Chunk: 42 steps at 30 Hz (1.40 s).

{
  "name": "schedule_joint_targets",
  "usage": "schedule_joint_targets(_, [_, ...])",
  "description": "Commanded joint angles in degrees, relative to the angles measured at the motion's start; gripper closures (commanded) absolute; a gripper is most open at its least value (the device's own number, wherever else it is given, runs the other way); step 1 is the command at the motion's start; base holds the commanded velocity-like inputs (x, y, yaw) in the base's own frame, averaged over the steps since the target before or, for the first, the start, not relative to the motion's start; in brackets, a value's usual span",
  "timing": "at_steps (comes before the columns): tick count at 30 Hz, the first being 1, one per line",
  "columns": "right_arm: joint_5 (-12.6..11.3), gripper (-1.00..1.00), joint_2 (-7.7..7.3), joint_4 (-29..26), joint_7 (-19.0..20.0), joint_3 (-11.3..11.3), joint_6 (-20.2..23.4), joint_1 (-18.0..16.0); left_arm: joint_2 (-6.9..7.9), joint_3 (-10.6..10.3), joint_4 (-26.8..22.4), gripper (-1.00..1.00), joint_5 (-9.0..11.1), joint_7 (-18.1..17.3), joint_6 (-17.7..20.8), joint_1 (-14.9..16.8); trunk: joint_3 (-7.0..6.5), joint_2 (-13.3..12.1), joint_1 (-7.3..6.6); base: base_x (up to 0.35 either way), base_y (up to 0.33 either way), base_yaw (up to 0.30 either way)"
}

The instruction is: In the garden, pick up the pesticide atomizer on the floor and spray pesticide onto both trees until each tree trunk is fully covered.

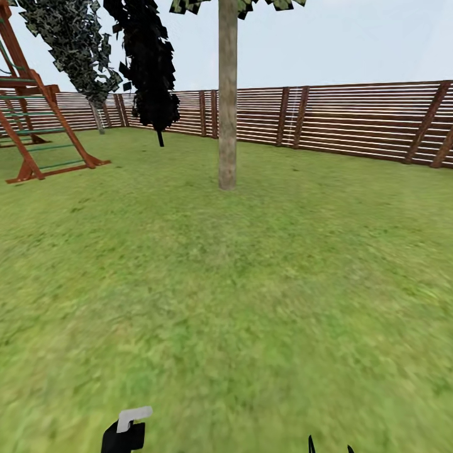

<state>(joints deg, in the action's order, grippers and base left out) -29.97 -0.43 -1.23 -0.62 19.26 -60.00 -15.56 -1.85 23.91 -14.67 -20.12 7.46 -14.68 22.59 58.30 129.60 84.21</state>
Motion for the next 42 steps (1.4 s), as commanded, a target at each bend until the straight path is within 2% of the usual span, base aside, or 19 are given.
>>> schedule_joint_targets(1, [0.0, -1.0, -0.01, 0.0, 0.0, 0.0, 0.0, 0.0, 0.02, 0.0, 0.0, 1.0, 0.0, 0.0, 0.0, 0.0, 0.0, 0.0, 0.0, 0.341, 0.0, 0.0])
schedule_joint_targets(11, [-0.1, -1.0, 0.53, 0.0, -0.2, 0.0, 0.0, 0.0, 0.09, 0.0, 0.0, 1.0, 0.1, 0.0, 0.0, 0.0, 0.0, 0.0, 0.0, 0.341, 0.0, 0.0])
schedule_joint_targets(42, [-0.1, -1.0, 0.52, 0.0, -0.2, -0.1, 0.0, 0.0, 0.08, 0.0, 0.0, 1.0, 0.1, 0.0, 0.0, 0.0, 0.0, 0.0, 0.0, 0.341, 0.0, 0.0])
